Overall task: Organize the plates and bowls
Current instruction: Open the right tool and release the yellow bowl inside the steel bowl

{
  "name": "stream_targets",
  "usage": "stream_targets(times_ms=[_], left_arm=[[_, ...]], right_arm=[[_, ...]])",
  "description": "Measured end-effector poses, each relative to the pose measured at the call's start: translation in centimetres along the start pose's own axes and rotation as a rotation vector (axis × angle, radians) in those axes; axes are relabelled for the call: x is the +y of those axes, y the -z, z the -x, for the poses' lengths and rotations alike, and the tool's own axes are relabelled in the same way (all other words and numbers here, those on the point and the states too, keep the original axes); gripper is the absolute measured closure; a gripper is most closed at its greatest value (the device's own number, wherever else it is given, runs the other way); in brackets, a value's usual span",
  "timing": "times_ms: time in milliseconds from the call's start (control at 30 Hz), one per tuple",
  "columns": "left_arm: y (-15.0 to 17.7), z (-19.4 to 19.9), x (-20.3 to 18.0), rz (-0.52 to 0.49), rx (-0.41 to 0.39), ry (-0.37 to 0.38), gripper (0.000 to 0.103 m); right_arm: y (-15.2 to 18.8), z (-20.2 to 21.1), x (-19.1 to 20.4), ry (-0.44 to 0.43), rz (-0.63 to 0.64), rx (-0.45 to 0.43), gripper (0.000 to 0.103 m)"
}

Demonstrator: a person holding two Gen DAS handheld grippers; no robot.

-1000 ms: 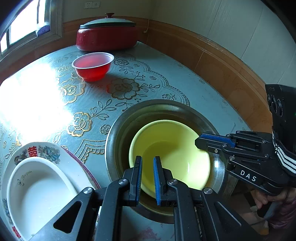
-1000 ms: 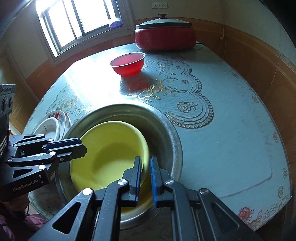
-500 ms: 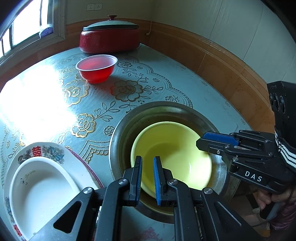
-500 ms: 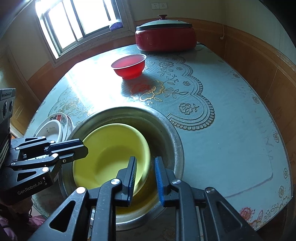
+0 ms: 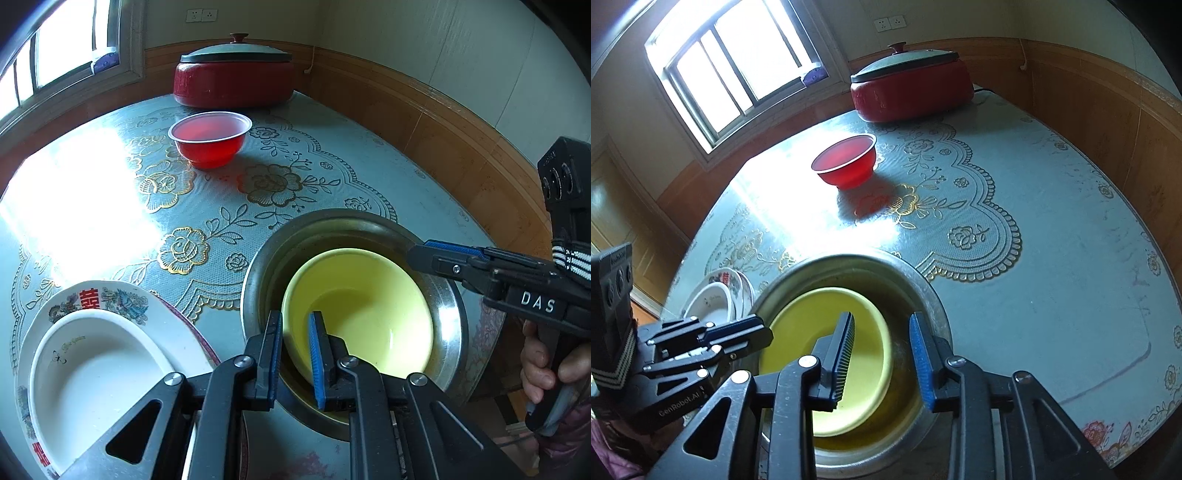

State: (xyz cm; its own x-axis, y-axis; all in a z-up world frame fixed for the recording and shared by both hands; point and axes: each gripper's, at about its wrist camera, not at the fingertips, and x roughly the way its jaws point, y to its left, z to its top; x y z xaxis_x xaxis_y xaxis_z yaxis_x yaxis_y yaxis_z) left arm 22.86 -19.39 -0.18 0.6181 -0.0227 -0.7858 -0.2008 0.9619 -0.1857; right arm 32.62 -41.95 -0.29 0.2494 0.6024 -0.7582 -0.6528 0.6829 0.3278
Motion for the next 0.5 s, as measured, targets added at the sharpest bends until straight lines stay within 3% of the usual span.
stream_targets(times_ms=[233,367,500], left_arm=[[-0.6,0.2,0.5,0.025,-0.02,0.012,0.085],[-1.1,0.4,0.9,0.041,-0.039,-0.006,0.073],[-1.6,0.6,2.3,0.092,-0.044,-0.003,0.072]], right_arm=[[-1.7,-0.5,-0.6,-0.097,-0.065,0.0,0.069],[-2.4,-1.2,-1.1,-0.16,-0.113,0.015,0.068],[-3.0,-2.0,-1.7,-0.216,-0.164,0.031,0.068]])
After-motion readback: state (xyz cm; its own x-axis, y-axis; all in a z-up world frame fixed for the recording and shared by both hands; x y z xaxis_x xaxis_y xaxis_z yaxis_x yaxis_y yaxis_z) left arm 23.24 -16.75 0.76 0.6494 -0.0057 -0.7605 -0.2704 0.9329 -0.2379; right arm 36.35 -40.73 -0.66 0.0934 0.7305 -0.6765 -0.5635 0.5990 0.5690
